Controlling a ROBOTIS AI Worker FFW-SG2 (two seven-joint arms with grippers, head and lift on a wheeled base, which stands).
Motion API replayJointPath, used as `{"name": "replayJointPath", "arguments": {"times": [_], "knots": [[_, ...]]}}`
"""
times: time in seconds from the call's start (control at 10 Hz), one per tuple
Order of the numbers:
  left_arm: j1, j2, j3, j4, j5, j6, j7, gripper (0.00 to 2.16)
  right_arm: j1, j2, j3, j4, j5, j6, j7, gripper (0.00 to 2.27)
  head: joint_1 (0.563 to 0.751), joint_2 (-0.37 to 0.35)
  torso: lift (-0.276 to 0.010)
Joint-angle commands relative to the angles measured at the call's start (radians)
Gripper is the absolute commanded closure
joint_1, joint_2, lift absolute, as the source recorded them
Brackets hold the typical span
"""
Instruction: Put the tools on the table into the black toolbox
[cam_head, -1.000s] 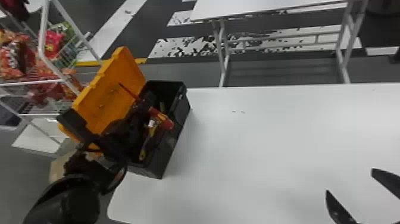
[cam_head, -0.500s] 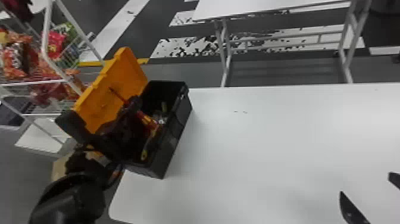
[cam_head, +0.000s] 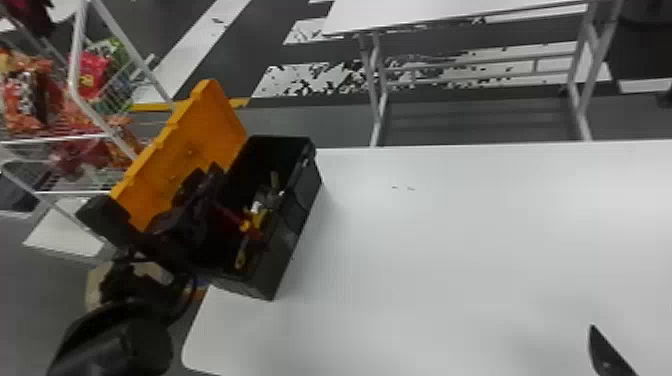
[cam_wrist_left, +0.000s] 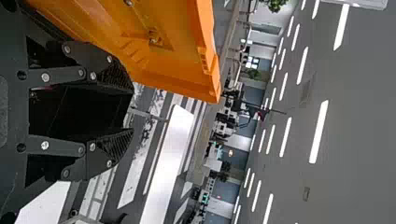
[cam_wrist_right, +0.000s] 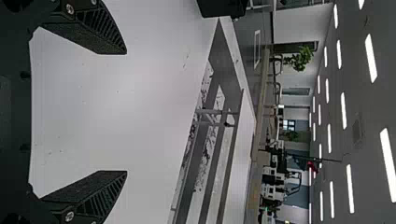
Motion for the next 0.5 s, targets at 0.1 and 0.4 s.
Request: {"name": "replayJointPath", "arguments": {"times": [0.1,0.4], "knots": [[0.120,-0.012,-0.086,-0.057,0.008,-0.123,0.004,0.03,-0.019,0.001,-0.058,-0.020,-0.023,0.100,-0.001,0.10,0.695,0.350,-0.075],[0.228,-0.015,-0.235,-0.076,-0.019,-0.326,0.093,0.03,-0.056,0.001,-0.139,-0.052,-0.052,0.244,-0.001,0.11,0.695,0.288,-0.075]]}}
